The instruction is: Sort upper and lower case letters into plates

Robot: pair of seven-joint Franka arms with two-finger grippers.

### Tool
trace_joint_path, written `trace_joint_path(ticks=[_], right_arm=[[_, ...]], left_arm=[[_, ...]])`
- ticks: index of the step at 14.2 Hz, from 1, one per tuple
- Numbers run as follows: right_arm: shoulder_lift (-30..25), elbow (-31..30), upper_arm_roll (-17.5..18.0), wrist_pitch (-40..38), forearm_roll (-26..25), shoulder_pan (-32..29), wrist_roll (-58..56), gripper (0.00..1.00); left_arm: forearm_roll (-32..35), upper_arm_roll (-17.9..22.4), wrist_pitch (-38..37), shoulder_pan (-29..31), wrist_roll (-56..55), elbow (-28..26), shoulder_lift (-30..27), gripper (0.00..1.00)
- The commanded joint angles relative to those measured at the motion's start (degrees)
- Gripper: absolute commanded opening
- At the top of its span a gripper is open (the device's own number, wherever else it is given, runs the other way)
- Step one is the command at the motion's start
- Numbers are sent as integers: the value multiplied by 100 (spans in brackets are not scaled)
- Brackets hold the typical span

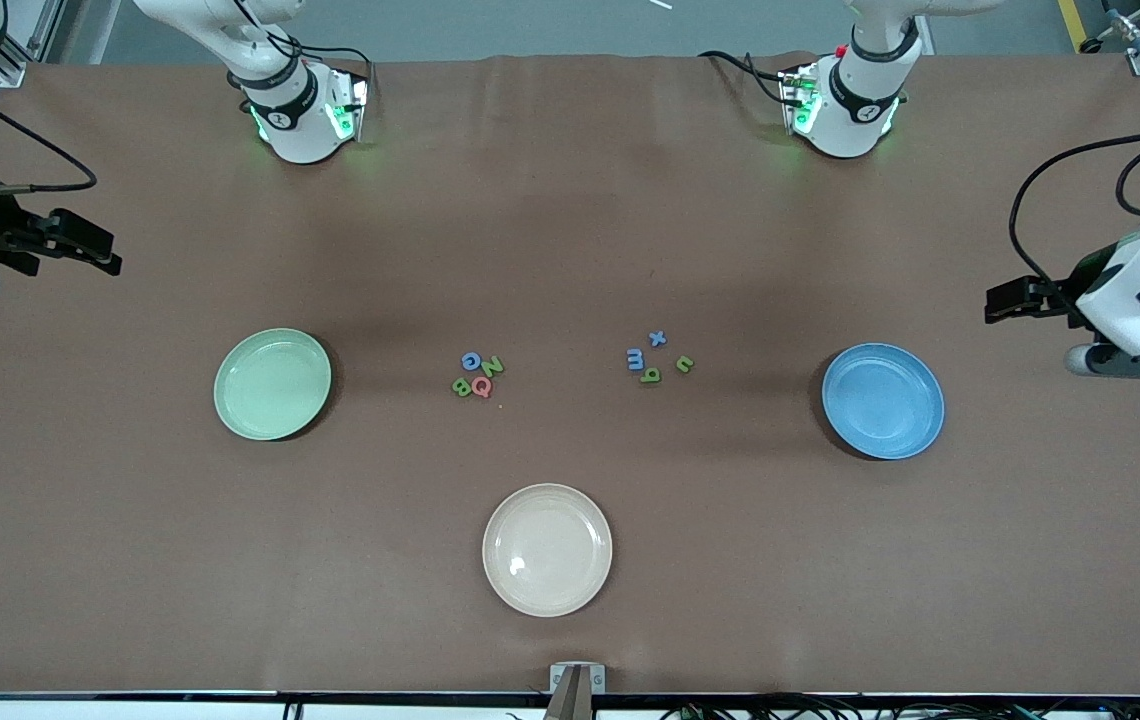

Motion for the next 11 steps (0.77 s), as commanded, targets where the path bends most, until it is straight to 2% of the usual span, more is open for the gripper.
trace_joint_path(ticks=[1,4,7,9,11], right_arm=[[34,40,19,-3,-44,-6,12,100],[210,75,10,93,-53,-68,-49,100],[640,110,1,550,-62,-85,-49,100],[1000,303,-8,559,-79,-85,-67,100],[1404,488,-8,586,-141,-77,-49,100]], left_arm=[[-147,-170,-78,-25,-60,-68,-48,100],[-621,-425,150,-78,-1216,-349,-39,100],[-622,-645,755,-463,-2000,-666,40,100],[-622,-663,1536,-867,-2571,-1139,110,100],[-604,-663,2485,-1280,-3125,-1605,417,100]])
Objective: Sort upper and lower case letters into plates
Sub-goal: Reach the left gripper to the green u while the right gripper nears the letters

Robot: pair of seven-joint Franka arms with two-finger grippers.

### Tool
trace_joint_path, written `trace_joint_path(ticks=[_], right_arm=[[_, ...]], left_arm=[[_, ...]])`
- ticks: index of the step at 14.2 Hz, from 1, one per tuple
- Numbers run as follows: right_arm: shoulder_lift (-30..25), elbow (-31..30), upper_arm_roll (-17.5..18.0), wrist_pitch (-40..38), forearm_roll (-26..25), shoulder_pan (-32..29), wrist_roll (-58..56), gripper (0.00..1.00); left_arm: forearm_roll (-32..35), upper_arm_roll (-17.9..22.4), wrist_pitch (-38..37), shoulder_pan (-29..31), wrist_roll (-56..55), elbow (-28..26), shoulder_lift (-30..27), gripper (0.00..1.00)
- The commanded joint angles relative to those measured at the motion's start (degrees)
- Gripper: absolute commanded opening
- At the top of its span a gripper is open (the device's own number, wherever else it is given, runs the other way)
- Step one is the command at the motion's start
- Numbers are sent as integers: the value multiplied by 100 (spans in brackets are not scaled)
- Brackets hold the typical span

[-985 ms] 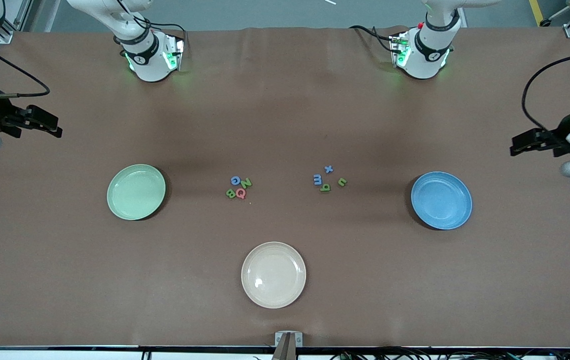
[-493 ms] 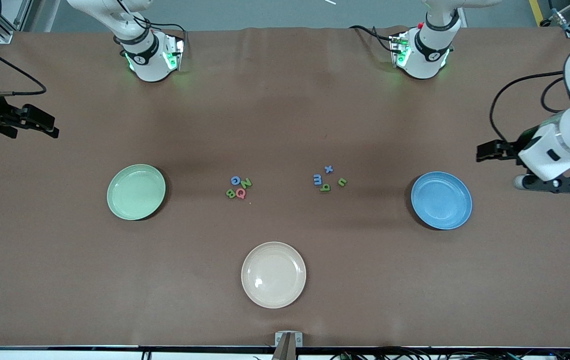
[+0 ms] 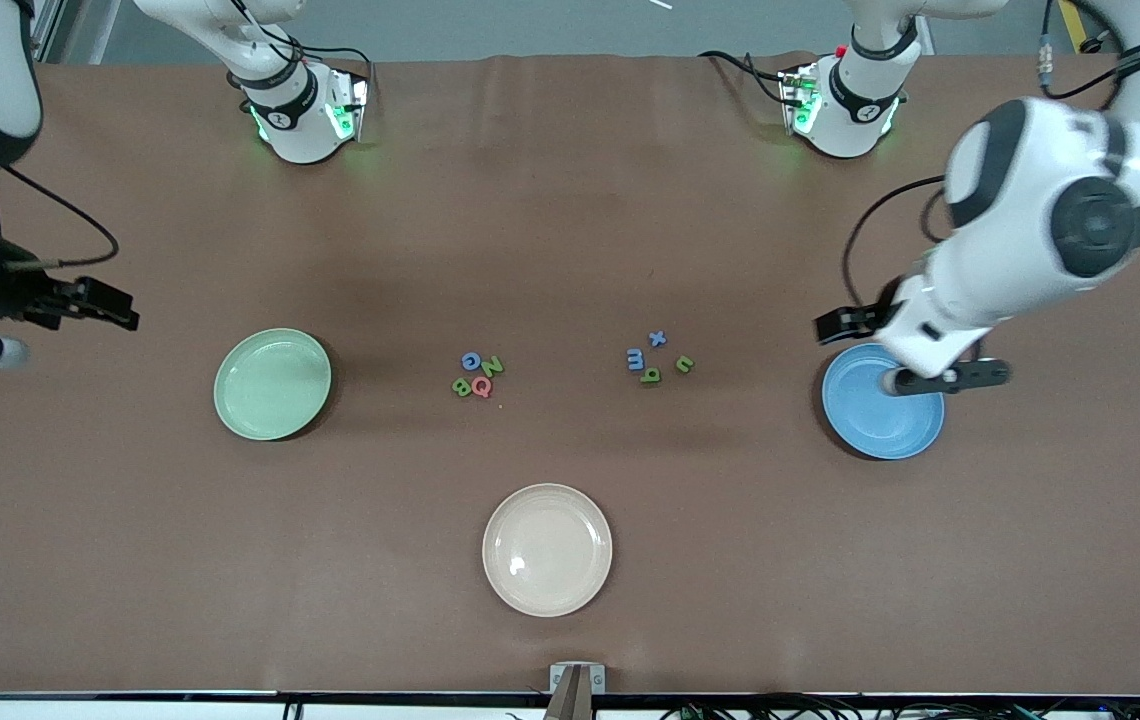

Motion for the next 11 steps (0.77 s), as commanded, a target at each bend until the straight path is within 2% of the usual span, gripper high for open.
trace_joint_path(ticks=[1,6,9,11], right_arm=[[439,334,30,-21,-71,-30,29,100],[526,-165,65,664,17,232,1249,100],[781,-438,65,1208,35,619,2101,100],[904,-666,65,1577,26,900,2839,100]], left_arm=[[-43,11,1158,-502,-686,-592,319,100],[18,55,2417,-1240,-1110,-567,1426,100],[623,55,2524,-1365,-1128,-584,1700,100],[730,46,2524,-1374,-1198,-619,1761,100]])
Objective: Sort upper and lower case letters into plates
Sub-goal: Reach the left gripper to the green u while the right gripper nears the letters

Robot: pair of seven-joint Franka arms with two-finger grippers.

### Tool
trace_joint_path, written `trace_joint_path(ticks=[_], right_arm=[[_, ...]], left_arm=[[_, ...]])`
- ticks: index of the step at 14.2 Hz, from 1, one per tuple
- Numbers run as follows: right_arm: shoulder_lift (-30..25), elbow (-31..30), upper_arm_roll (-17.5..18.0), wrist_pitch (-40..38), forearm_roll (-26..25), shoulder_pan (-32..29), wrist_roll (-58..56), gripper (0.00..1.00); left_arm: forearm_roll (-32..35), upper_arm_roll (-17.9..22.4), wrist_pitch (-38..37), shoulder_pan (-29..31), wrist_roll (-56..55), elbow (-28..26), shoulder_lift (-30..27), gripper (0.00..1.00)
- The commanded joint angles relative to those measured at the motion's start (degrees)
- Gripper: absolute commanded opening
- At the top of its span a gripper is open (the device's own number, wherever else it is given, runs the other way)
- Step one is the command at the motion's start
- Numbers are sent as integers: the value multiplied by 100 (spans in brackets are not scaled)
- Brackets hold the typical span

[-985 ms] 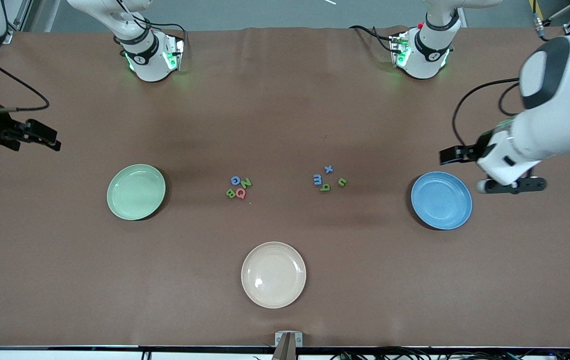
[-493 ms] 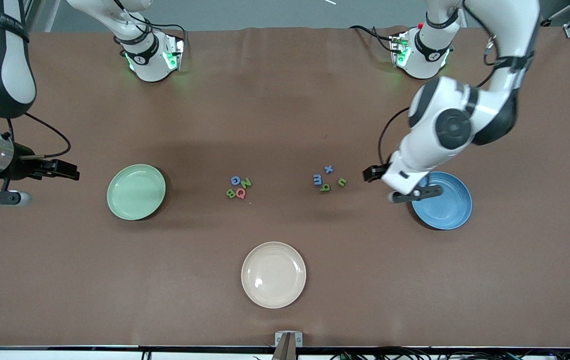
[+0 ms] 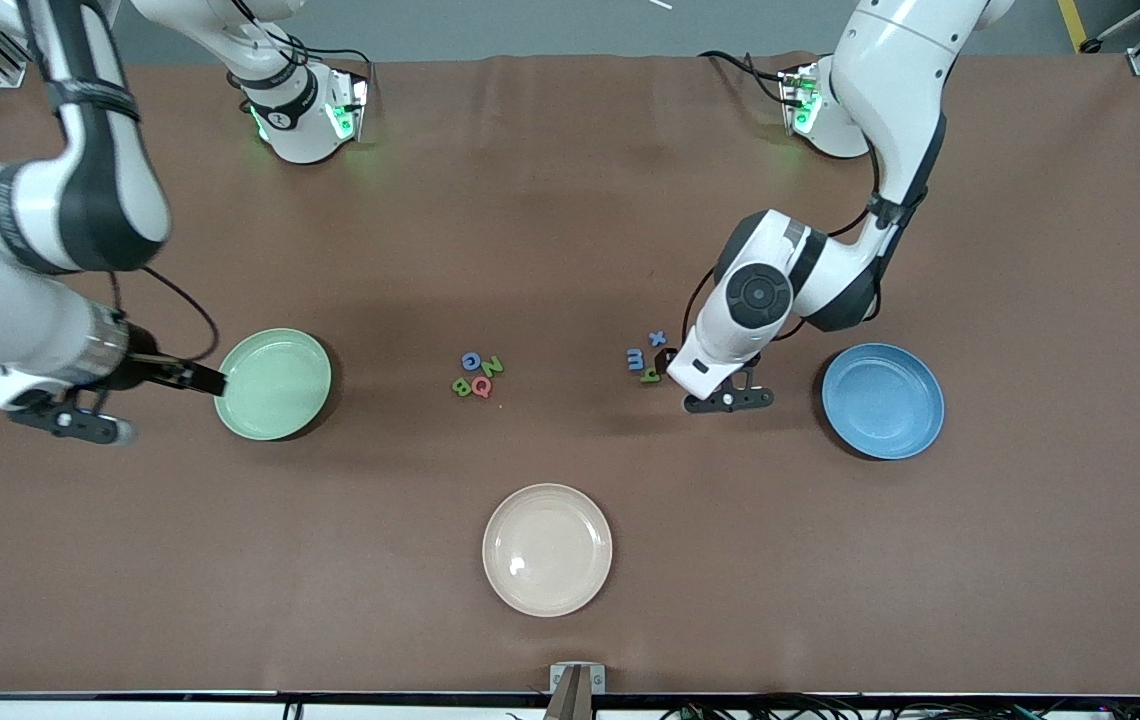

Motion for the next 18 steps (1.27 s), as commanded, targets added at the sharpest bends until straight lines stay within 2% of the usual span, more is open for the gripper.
trace_joint_path(ticks=[1,6,10,14,18], right_arm=[[143,-306,-21,459,6,381,916,100],[583,-306,-21,881,15,768,1760,100],[1048,-306,-12,1619,76,1163,2700,100],[1400,-298,-21,2138,129,1489,3632,100],[1734,-280,-12,2560,217,1621,4003,100]], left_arm=[[209,41,-15,-26,-107,-37,-9,100],[209,33,72,-131,-361,-107,106,100],[209,33,871,-158,-511,-643,62,100],[209,33,1004,-176,-599,-696,97,99],[209,33,1013,-202,-775,-687,123,77]])
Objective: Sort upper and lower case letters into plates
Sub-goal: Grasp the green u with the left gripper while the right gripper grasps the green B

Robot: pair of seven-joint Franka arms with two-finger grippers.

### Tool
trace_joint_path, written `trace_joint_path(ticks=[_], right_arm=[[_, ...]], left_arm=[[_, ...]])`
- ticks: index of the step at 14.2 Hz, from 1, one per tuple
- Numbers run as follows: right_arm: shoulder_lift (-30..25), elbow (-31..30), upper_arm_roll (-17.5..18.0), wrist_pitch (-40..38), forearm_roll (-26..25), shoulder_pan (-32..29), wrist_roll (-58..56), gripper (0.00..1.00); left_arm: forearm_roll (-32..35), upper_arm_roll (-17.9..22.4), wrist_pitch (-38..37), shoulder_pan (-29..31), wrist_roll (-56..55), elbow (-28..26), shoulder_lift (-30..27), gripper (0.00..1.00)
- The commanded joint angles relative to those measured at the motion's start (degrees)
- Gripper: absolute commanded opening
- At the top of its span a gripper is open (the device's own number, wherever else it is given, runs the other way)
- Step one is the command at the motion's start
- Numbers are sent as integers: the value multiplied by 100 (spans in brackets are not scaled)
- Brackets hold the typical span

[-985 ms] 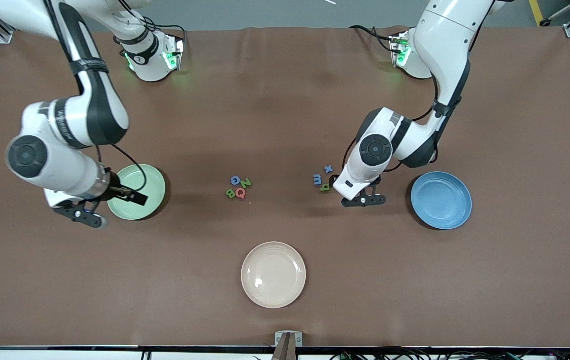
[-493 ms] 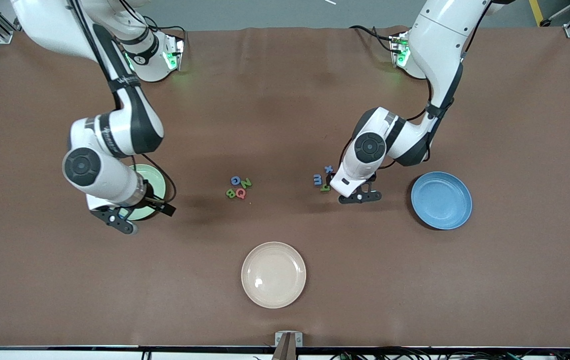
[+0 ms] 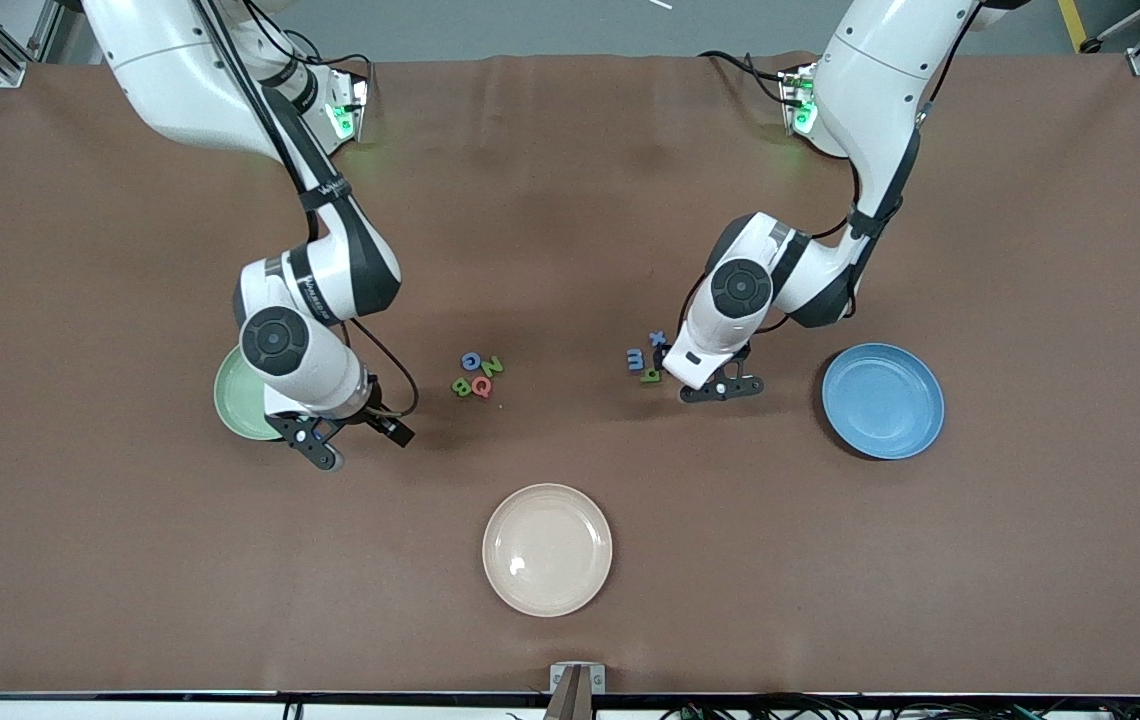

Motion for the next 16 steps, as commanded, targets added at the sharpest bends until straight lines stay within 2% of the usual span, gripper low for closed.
trace_joint_path(ticks=[1,4,11,16], right_arm=[[230,7,-46,313,117,149,296,100],[363,16,-55,411,100,387,674,100],[380,-151,-55,446,99,563,728,100],[380,-485,-55,886,99,677,728,100]], left_arm=[[115,25,109,-59,-197,-64,-28,76],[115,16,214,-59,-206,-46,51,74],[106,16,294,-120,-347,-29,95,73],[115,16,294,-147,-347,-37,104,43]])
